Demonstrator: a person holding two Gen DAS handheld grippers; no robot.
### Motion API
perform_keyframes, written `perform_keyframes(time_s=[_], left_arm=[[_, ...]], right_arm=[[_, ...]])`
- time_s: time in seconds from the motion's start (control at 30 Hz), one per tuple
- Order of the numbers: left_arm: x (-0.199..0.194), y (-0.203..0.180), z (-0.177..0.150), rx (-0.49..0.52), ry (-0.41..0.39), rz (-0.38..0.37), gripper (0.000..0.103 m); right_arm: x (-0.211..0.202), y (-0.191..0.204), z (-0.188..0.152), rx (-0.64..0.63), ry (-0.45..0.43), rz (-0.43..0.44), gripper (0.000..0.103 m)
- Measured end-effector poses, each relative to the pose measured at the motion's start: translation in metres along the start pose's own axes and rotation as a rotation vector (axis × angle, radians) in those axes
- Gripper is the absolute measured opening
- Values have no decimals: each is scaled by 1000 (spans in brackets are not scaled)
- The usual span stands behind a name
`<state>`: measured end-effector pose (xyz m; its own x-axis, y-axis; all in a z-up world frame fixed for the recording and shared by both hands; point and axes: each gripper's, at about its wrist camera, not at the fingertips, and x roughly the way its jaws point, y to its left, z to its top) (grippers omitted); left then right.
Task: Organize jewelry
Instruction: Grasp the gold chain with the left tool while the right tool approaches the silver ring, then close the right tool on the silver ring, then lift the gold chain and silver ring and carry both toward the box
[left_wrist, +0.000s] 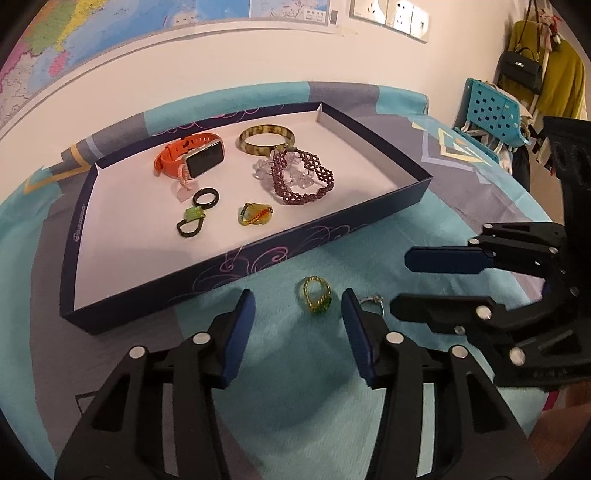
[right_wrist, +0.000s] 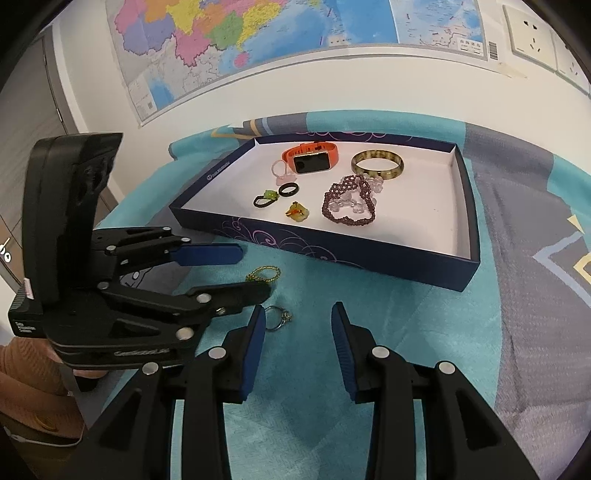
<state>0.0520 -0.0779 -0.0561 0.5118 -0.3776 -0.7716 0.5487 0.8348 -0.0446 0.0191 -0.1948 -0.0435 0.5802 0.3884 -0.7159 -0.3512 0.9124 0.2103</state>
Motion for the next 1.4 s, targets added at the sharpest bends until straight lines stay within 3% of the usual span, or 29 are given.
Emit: perform_keyframes(time_s=[0.27,0.4,0.6,0.97,1.07,1.4], left_arm=[[-1,3,1,-22,5,-4,15],[-6,11,-4,-61,3,-34,13],[-16,19,-13,-85,-10,-18,13],[-22,28,-22,-110,-15,-3,13],[-22,29,-23,-117,-16,-4,13],[-25,30,-25,-124,-25,0,13]], right_arm=[[-1,1,-1,-7,3,-2,35],[1,9,-2,-33,14,-4,35],[9,23,-2,-75,42,-12,35],[23,41,1,-158,75,-106,31],[22,41,1,-158,72,-106,20],[13,31,2,-108,48,-63,19]])
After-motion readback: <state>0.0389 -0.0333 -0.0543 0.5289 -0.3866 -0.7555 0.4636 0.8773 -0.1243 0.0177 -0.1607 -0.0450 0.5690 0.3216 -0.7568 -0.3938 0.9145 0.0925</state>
